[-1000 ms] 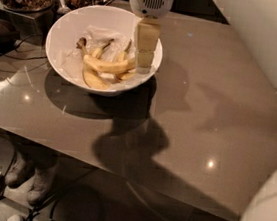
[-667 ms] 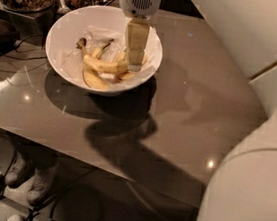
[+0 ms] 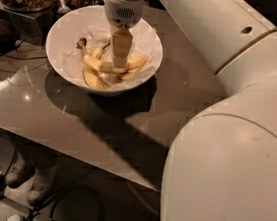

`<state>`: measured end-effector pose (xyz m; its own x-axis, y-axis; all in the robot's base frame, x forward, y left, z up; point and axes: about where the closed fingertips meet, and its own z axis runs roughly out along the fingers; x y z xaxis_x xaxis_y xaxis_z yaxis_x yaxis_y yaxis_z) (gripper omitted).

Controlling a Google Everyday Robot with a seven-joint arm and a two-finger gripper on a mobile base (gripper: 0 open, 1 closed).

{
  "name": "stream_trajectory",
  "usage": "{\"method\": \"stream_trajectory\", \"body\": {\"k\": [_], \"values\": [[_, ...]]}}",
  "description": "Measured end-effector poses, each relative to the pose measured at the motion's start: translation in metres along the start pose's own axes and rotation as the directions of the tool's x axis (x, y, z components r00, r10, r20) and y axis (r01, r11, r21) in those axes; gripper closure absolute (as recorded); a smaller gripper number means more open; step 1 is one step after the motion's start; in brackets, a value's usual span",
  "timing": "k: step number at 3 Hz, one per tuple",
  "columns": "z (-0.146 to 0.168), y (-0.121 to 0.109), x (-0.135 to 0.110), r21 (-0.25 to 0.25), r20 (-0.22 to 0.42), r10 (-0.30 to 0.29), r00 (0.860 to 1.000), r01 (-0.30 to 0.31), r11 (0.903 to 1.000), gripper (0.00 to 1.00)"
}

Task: Pick banana from white bowl

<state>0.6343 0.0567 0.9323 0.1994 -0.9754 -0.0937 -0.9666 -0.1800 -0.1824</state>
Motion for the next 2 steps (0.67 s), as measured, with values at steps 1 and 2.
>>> {"method": "stream_trajectory", "body": {"k": [1, 2], "values": [[0.022, -0.002, -0.011, -0.046, 0.012, -0.014, 1.000, 0.015, 0.9988, 0.30], [0.041, -0.003, -0.016, -0.083, 0.009, -0.020, 1.000, 0.020, 0.9963, 0.31]]}}
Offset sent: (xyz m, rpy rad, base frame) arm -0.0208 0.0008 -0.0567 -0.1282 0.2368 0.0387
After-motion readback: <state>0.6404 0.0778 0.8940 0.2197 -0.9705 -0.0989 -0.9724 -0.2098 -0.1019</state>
